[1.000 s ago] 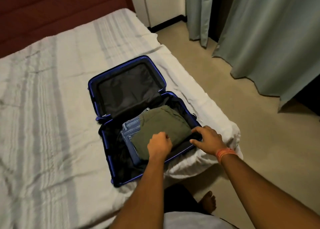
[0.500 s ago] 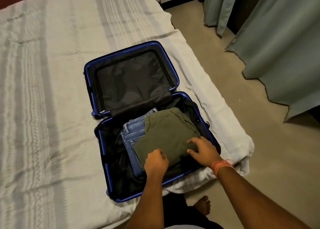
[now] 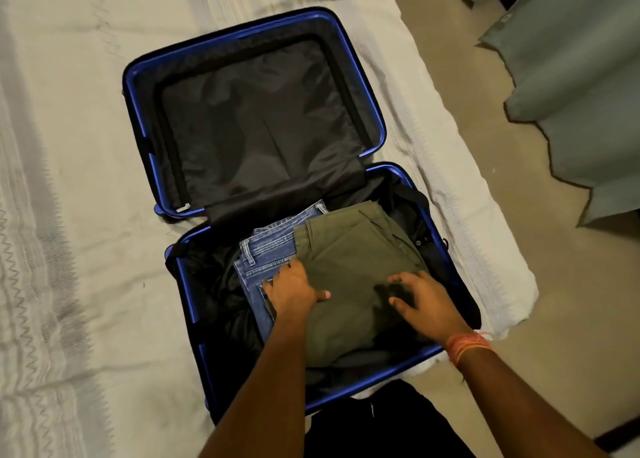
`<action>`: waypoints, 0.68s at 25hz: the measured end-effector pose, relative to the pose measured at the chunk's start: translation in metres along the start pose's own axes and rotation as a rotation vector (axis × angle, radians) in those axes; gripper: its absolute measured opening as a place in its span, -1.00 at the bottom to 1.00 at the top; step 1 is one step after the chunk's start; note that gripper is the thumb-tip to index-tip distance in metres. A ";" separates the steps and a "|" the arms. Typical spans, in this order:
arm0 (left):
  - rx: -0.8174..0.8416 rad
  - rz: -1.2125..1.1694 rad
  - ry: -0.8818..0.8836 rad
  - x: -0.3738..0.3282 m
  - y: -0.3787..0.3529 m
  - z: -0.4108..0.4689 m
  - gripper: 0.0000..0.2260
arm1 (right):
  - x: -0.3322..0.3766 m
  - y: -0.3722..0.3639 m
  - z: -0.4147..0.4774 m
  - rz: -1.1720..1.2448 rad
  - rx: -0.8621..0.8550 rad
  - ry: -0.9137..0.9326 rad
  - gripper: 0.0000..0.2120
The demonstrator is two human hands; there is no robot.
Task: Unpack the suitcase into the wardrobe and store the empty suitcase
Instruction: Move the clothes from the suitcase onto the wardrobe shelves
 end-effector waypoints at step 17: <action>0.493 0.362 -0.367 -0.109 -0.040 -0.181 -0.64 | 0.009 0.036 -0.061 -0.788 0.137 0.479 -0.65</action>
Point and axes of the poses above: each hand's wrist, its own z-axis towards the middle knuckle, its own y-axis out of the back of the hand, x = y × z, the point moved 8 cm from there along z, towards the middle knuckle, and after that the axes turned 9 degrees about -x, right-handed, at the moved point
